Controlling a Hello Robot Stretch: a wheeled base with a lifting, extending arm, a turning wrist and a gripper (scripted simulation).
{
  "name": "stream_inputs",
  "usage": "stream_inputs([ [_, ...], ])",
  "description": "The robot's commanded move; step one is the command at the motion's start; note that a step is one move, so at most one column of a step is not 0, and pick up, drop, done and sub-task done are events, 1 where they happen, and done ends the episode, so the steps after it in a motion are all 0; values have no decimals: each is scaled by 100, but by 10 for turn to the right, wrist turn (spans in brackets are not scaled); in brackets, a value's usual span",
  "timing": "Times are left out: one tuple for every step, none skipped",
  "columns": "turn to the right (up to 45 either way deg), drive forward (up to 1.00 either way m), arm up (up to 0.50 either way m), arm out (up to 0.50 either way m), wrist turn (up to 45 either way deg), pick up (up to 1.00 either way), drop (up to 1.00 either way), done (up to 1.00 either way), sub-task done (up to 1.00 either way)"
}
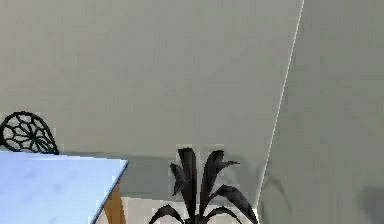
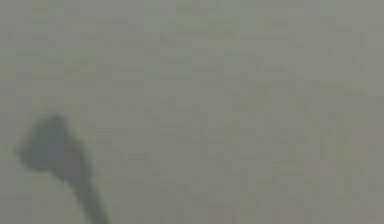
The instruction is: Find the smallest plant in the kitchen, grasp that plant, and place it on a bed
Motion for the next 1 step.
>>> stream_inputs([
  [-450,0,0,0,0,0,0,0,0],
])
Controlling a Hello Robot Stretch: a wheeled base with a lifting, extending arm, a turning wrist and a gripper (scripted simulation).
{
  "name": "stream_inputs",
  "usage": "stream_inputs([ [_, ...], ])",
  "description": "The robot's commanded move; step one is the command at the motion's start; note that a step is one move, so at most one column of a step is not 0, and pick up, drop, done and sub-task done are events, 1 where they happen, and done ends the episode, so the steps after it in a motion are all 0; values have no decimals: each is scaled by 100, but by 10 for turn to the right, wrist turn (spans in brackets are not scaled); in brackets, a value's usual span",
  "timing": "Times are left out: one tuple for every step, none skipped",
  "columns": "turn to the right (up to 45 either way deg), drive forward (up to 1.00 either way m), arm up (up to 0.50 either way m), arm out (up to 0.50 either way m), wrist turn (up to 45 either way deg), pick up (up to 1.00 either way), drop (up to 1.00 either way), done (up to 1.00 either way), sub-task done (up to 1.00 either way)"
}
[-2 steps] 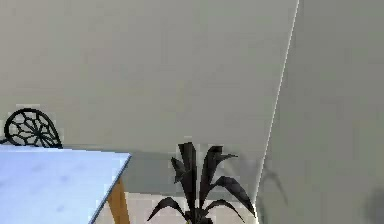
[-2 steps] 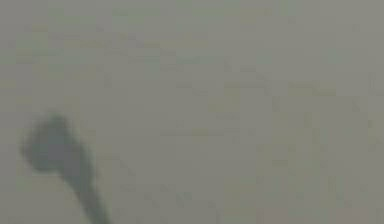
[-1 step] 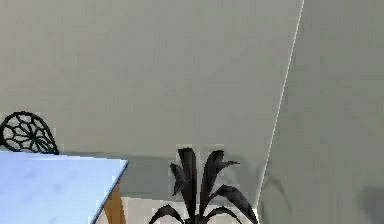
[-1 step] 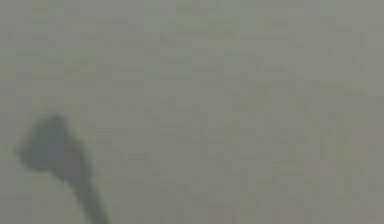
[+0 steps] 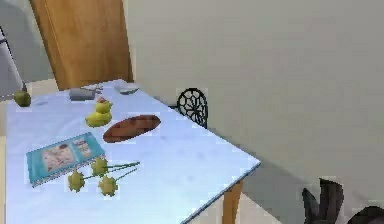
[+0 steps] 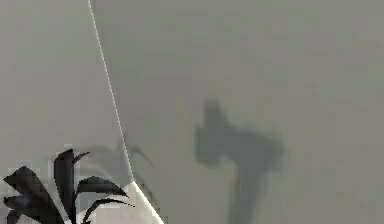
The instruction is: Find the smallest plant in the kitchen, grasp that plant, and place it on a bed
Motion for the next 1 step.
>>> stream_inputs([
  [-450,0,0,0,0,0,0,0,0],
])
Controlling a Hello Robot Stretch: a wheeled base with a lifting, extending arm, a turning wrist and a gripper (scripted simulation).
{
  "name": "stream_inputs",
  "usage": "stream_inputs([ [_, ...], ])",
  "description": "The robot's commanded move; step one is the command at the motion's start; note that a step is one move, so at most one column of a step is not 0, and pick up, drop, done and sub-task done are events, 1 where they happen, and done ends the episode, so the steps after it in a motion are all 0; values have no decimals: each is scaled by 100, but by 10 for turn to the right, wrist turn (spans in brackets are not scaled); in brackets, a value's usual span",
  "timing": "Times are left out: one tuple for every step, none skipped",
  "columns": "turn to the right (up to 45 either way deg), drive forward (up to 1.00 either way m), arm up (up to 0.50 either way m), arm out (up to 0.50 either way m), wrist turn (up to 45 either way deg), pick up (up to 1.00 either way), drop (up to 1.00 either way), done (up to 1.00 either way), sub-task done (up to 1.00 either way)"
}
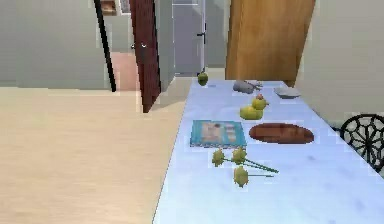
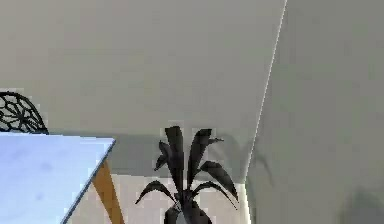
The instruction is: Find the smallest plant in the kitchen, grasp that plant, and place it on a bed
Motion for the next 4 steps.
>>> stream_inputs([
  [-450,0,0,0,0,0,0,0,0],
  [-150,0,0,0,0,0,0,0,0],
  [0,0,50,0,0,0,0,0,0],
  [0,0,38,0,0,0,0,0,0],
])
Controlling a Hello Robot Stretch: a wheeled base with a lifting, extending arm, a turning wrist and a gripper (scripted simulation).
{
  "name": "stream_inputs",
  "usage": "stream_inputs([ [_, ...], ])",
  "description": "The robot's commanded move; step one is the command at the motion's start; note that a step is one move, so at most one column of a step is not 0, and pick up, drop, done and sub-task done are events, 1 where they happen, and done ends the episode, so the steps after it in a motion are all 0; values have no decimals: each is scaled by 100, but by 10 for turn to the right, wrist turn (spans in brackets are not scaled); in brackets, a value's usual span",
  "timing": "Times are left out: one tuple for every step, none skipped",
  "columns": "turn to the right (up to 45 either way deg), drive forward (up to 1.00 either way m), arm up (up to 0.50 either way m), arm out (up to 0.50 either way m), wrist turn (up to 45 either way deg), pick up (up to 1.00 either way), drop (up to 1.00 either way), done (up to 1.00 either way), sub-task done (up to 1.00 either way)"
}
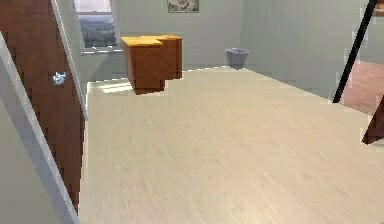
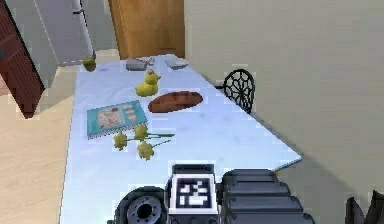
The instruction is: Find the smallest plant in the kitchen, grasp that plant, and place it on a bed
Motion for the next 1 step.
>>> stream_inputs([
  [0,0,0,32,0,0,0,0,0],
])
